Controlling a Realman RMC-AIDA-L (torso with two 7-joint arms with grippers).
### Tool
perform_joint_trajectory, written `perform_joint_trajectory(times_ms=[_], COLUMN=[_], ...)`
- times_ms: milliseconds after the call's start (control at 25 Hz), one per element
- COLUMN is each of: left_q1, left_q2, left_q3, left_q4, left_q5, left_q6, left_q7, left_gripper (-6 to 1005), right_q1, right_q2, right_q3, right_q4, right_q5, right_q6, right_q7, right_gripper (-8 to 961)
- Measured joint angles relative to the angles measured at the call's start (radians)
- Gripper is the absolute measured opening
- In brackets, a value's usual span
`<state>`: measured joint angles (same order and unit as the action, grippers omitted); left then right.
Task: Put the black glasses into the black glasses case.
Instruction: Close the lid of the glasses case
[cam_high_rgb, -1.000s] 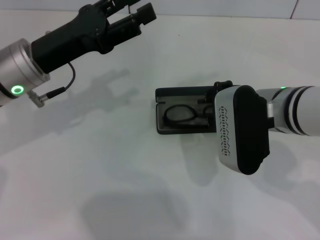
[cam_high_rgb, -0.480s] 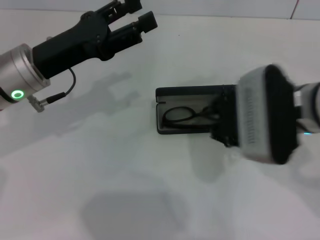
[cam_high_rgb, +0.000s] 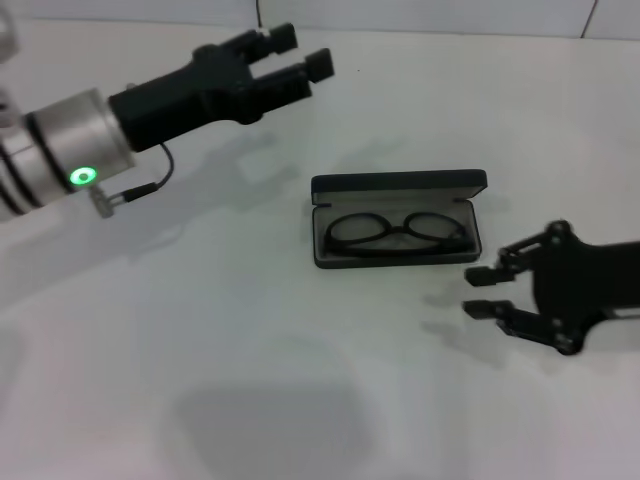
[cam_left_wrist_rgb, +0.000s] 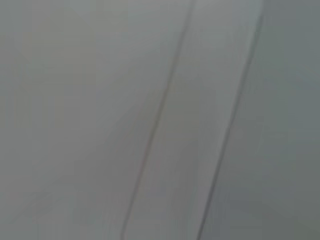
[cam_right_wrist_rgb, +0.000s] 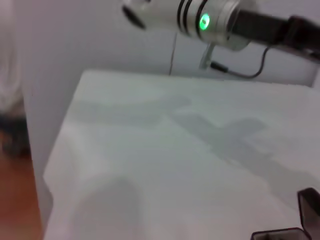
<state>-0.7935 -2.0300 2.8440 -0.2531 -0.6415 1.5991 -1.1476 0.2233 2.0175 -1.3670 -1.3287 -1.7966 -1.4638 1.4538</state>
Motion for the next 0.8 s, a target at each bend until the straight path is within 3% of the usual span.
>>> perform_joint_trajectory(times_ms=[160,240,360,480,600,800], left_q1=[-0.034,-0.082,-0.136,-0.167,-0.176,-0.197], left_q2=[-0.017,-0.034,-0.053,-0.057,-0.057,-0.059], left_q3=[0.0,0.0,0.0,0.0,0.0,0.0], left_q4=[0.0,0.001,0.007,0.033,0.052,0.099], left_q5=[0.041,0.088,0.144,0.19,0.216,0.273], left_q6=[-0.105,-0.189,-0.274,-0.334,-0.387,-0.5], left_q7=[-0.007,-0.015,-0.023,-0.023,-0.025,-0.026], left_gripper=[786,786,786,786,786,786], right_q1=[0.014,0.03,0.037,0.025,0.012,0.004], right_q2=[-0.001,-0.002,-0.012,-0.022,-0.019,-0.019], right_q3=[0.2,0.353,0.506,0.554,0.558,0.56], right_q4=[0.243,0.388,0.52,0.582,0.6,0.621], right_q5=[0.079,0.098,0.091,0.075,0.071,0.071], right_q6=[-0.134,-0.222,-0.339,-0.384,-0.378,-0.373], right_q7=[-0.1,-0.177,-0.296,-0.382,-0.425,-0.438], right_gripper=[354,363,377,390,404,561])
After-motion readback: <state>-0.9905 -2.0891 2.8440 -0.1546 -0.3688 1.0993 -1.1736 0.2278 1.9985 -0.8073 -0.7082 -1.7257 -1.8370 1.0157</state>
